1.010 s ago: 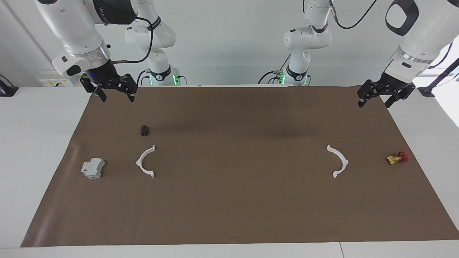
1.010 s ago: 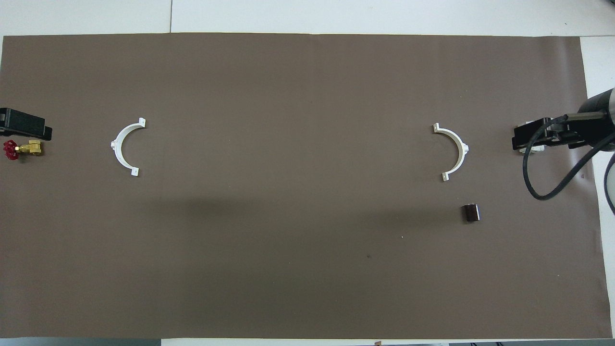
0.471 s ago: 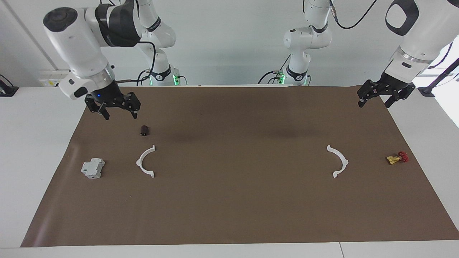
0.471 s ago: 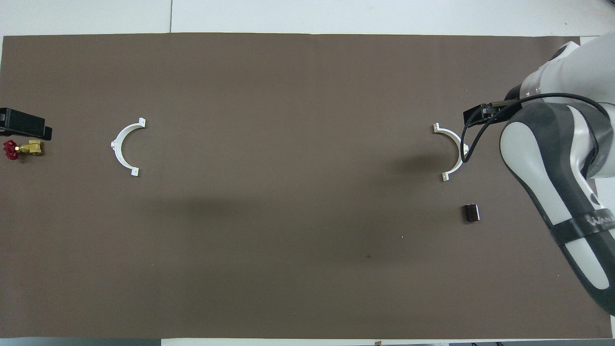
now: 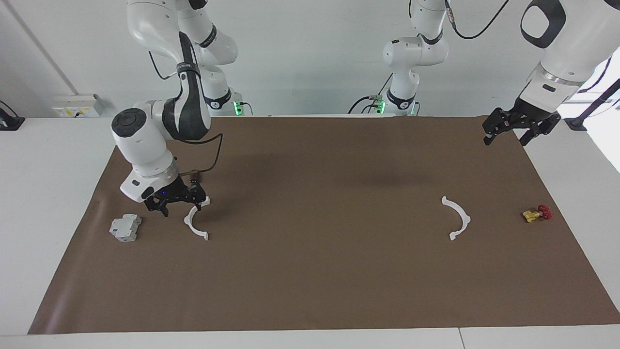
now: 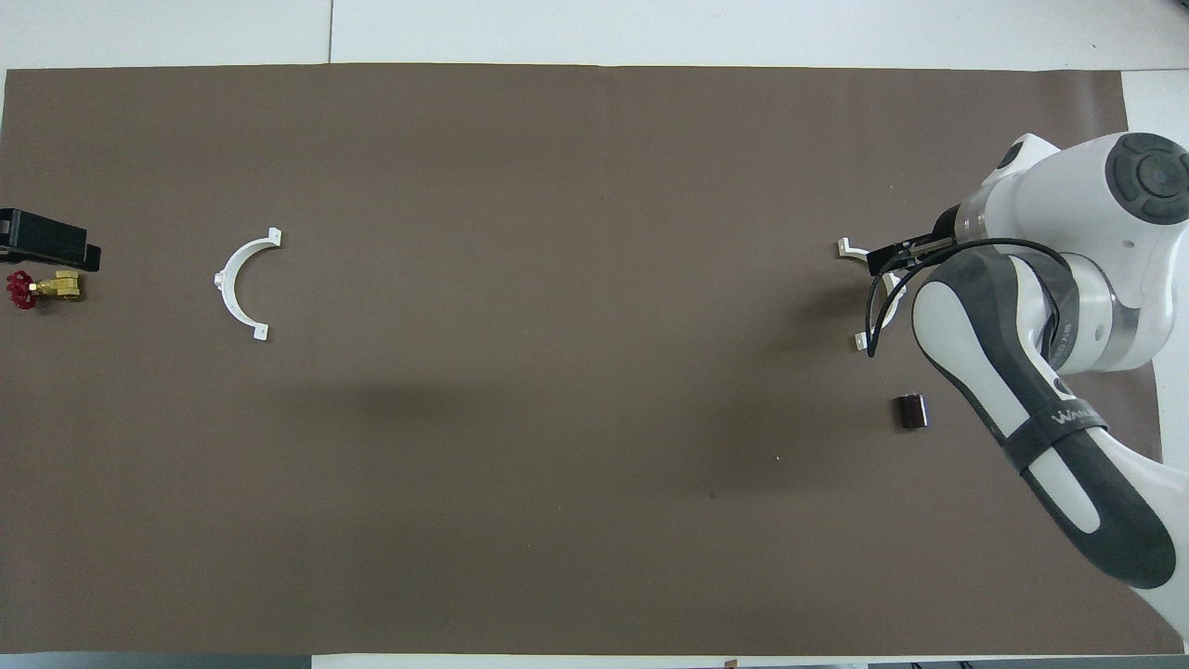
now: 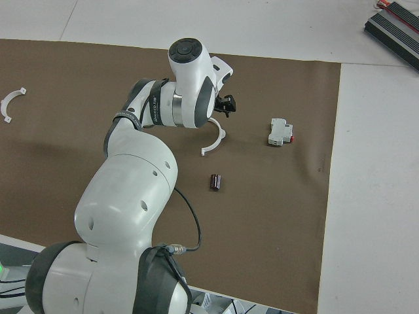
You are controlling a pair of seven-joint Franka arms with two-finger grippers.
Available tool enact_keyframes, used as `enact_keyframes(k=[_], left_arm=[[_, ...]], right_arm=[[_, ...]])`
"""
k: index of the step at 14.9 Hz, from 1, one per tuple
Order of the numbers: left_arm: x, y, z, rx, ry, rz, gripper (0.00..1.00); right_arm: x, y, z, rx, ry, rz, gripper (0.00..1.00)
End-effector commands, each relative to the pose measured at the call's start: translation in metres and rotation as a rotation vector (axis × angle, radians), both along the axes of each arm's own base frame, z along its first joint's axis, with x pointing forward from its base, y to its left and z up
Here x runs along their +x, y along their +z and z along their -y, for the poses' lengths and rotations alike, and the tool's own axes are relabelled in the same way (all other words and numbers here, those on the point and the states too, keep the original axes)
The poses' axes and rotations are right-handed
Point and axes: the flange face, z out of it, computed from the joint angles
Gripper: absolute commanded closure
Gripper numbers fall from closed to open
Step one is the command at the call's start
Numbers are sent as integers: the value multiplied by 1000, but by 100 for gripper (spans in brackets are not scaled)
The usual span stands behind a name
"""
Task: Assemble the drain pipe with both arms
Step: 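Reach the right gripper down and grasp the white clamp half nearby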
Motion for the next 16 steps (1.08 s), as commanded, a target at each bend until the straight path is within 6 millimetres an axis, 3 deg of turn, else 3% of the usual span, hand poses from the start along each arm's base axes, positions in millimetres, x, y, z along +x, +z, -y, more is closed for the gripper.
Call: enact_keyframes(k=[1, 3, 5, 7, 10, 14, 16], left_arm=[[-6, 4, -1, -8, 5, -6, 0], [-6, 4, -1, -8, 5, -6, 0], [-6, 3, -1, -8, 5, -9, 0], [-6, 4, -1, -8, 5, -6, 0], [-10, 0, -4, -9, 9, -42, 0], [-13, -1, -10, -8, 20, -50, 0], [-16, -2, -10, -8, 18, -61, 0]], right_arm=[[0, -31, 22, -1, 64, -10, 0], [3, -49, 34, -2, 53, -5, 1], [4, -59, 30, 8, 27, 1, 5], [5, -61, 27, 12, 14, -1, 5], [3, -65, 15, 13, 19, -13, 13], [-1, -66, 14, 7, 35, -33, 21], [-4, -68, 13, 5, 42, -58, 31]])
